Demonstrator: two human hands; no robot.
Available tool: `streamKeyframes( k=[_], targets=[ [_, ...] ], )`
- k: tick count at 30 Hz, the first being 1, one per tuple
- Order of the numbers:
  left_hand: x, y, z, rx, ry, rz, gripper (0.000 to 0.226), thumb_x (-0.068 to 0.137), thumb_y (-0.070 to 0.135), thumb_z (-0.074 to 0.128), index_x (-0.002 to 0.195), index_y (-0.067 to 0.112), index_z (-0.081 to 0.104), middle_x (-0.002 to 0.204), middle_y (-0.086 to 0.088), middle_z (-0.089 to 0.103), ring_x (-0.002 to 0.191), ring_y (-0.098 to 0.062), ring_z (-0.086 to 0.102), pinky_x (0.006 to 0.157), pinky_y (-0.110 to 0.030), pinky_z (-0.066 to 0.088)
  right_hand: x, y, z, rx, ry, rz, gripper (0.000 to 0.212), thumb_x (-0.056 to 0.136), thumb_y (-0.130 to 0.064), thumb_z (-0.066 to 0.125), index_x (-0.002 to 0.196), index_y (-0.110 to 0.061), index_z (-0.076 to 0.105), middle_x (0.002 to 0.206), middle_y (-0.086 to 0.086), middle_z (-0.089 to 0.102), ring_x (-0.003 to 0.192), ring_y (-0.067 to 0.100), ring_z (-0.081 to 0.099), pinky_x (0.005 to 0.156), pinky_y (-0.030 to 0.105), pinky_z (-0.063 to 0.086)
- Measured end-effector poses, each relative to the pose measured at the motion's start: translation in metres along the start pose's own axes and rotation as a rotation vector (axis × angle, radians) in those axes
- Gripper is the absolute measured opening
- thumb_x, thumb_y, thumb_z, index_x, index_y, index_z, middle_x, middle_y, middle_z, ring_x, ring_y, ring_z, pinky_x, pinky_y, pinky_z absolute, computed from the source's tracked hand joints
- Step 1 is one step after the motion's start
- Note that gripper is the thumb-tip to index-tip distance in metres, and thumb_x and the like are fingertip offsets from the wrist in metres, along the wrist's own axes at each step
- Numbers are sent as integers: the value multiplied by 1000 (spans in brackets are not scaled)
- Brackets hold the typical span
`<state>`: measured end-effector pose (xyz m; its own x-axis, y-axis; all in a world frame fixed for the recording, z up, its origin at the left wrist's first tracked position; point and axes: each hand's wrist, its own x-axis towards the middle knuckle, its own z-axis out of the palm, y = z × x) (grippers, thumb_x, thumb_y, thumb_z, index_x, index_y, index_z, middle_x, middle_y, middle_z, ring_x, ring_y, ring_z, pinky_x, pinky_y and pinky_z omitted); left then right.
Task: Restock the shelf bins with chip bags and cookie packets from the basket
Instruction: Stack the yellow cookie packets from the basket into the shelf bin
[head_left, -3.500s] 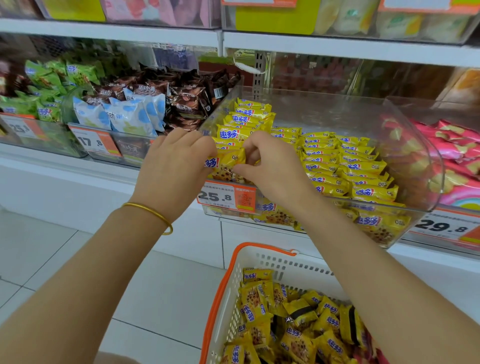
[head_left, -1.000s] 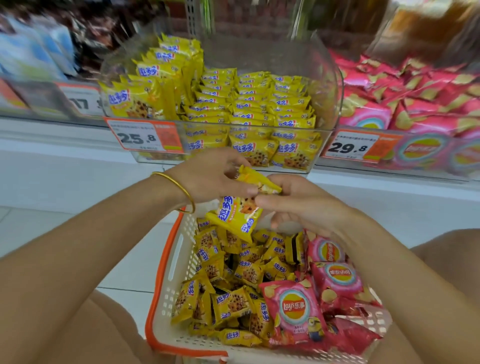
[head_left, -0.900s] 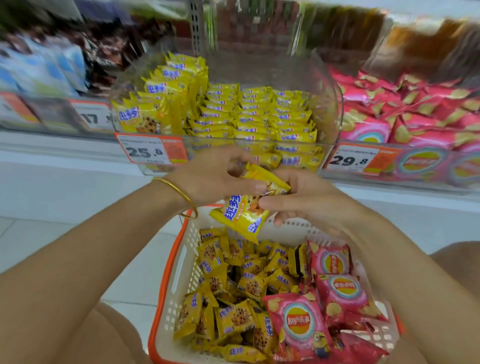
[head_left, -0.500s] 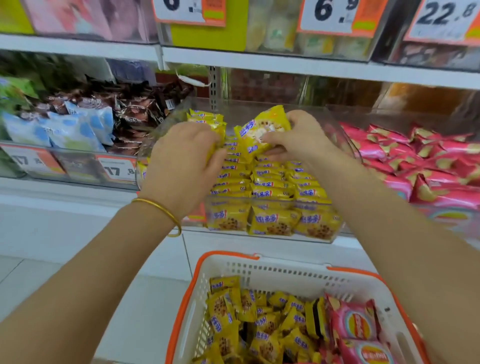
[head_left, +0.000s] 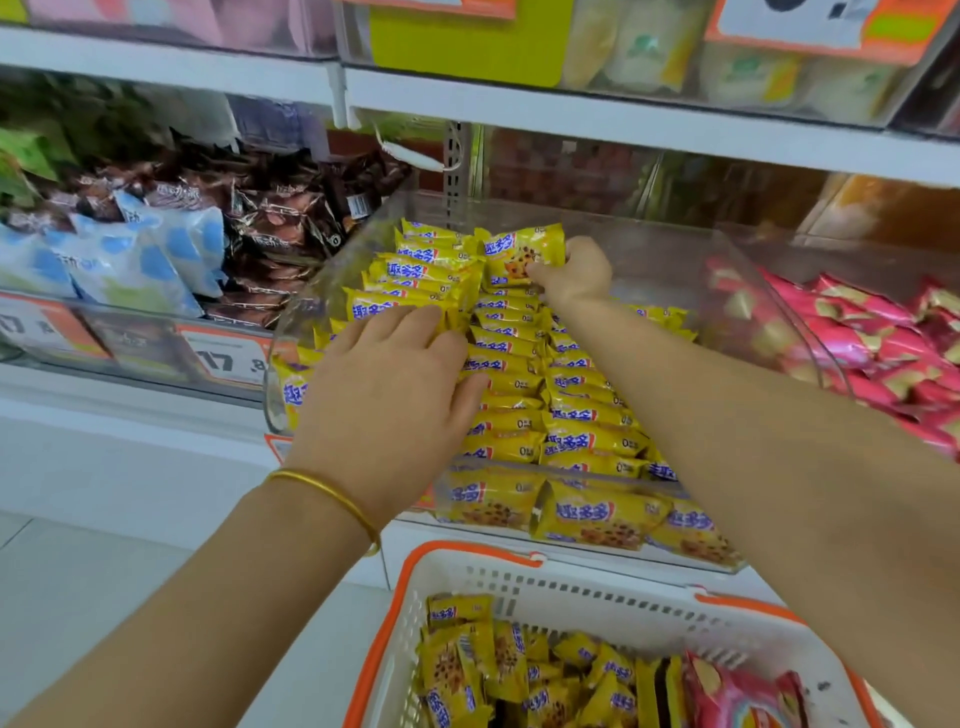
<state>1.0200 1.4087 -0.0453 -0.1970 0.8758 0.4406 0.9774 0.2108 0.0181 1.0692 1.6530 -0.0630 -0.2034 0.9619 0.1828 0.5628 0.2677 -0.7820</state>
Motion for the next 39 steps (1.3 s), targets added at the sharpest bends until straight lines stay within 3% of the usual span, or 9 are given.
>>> streamKeyframes(
  k=[6,17,21,23,25,27,30,34,39],
  targets=[
    [2,0,4,35,24,22,46,83,40,34,86,12,70,97,-9,69,90,-32,65,74,-42,52,-1,-2,-1,-459,-52,-26,51,95,-47,49,123,-5,52,131,16,49,122,31,44,99,36,35],
    [0,1,3,43,65,43,44,84,37,32,84,11,68,93,-10,67,86,-33,63,70,-42,52,-11,-9,-19,-237,-17,27,66,82,-28,73,130,-2,35,137,17,40,125,35,44,101,40,38],
    [0,2,2,35,78,39,43,83,36,33,83,11,68,92,-10,67,84,-33,63,70,-41,52,-23,-12,-22,-121,104,-137,35,88,-14,64,115,-3,45,124,16,50,108,31,54,88,36,43],
    [1,3,2,32,82,33,43,83,36,33,82,11,68,91,-10,67,84,-33,63,70,-41,52,-28,-18,-15,-110,13,-224,6,89,-7,57,90,-9,51,101,15,60,91,27,58,80,34,47],
    [1,3,3,30,76,30,44,83,36,33,82,11,69,90,-10,67,84,-33,63,71,-41,52,-35,-26,-2,-178,-178,-237,26,87,-4,55,65,-12,42,71,14,53,78,32,58,71,36,50],
    [1,3,3,26,67,30,44,83,37,32,83,11,69,91,-10,67,84,-33,63,71,-41,51,-39,-35,11,-217,-312,-208,38,85,-4,55,55,-12,34,64,13,43,81,41,61,64,37,46],
    [0,3,3,29,62,29,45,83,37,32,84,11,68,91,-10,67,85,-33,62,71,-41,51,-39,-44,20,-229,-317,-184,36,84,4,49,57,-10,32,68,12,40,83,39,58,60,31,47],
    [0,2,3,31,55,32,45,83,37,32,84,11,68,91,-10,66,85,-33,62,70,-41,50,-46,-55,19,-279,-355,-208,25,86,10,40,65,-5,38,69,7,33,76,25,34,51,27,27],
    [-1,2,2,27,47,34,44,84,37,32,83,12,68,92,-10,66,86,-32,62,71,-41,51,-40,-45,17,-141,-416,-152,18,83,9,43,74,-4,49,71,10,41,77,24,43,65,32,38]
  ],
)
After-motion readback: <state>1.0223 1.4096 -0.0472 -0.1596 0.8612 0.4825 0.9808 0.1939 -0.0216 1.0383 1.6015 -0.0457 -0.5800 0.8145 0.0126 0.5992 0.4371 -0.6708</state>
